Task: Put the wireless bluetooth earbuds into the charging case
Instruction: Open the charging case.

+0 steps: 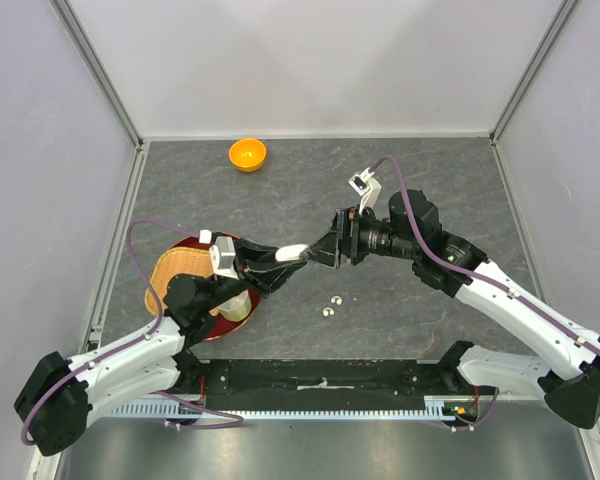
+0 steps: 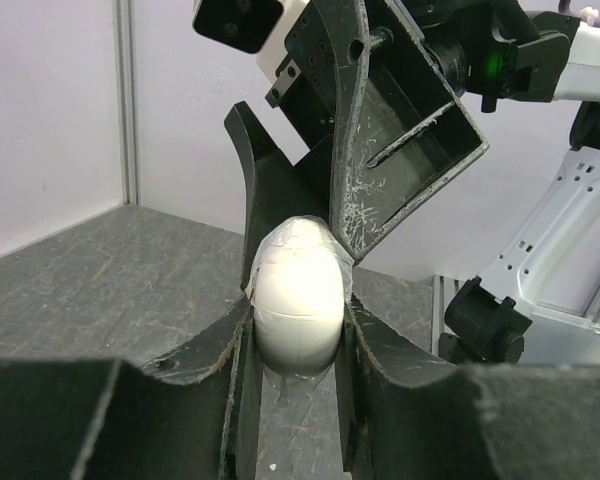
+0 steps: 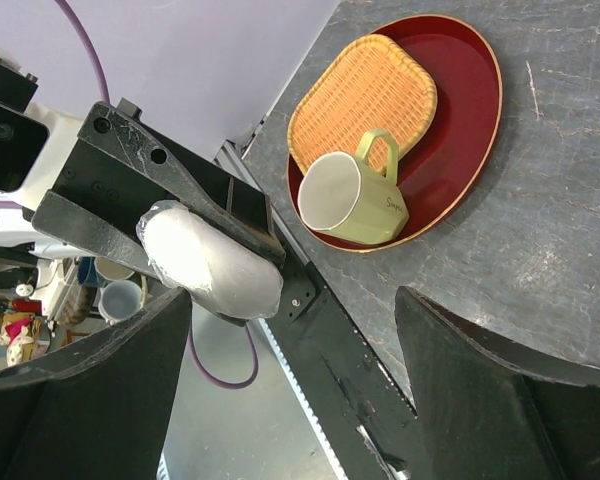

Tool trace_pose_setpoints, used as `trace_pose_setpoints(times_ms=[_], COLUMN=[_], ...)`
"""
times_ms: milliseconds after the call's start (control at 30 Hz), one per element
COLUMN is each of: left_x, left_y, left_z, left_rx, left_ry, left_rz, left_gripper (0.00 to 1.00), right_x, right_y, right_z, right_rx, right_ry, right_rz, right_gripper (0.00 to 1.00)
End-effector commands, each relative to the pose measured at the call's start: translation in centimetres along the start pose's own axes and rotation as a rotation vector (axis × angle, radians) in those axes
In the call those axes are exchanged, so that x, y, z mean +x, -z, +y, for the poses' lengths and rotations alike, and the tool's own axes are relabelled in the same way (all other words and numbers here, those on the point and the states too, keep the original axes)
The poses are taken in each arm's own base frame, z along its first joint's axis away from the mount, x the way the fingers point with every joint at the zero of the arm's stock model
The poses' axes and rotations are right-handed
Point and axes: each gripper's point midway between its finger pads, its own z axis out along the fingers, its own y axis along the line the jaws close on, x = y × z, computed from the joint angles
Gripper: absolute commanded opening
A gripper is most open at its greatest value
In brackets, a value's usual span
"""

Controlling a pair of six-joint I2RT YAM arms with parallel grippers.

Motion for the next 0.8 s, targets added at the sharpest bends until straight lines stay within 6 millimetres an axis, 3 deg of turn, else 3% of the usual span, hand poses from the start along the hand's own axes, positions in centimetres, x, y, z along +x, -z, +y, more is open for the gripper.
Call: trace_pose_setpoints(times_ms=[0,467,767], left_x=[-3.0,-2.9,-1.7], left_y=[-0.8,0.0,0.7], left_z=[-3.3,-3.6,-2.8], left_rx=[0.16,0.162,0.108], left_ry=[-0.007,-0.016,0.003], left_rz=[-0.054,-0.052,-0.019], left_gripper=[0.02,0.02,0.02], right_x=[-2.8,-3.1,-4.2], right_y=[-0.1,-0.4,0.0], right_z=[0.2,-0.3,1.3], right_rx=[0.037,0.058,0.015], right_ry=[0.006,-0.017,-0.001], right_rz=[-0.101,-0.118,-0.136], right_gripper=[0.88,0.89,0.92])
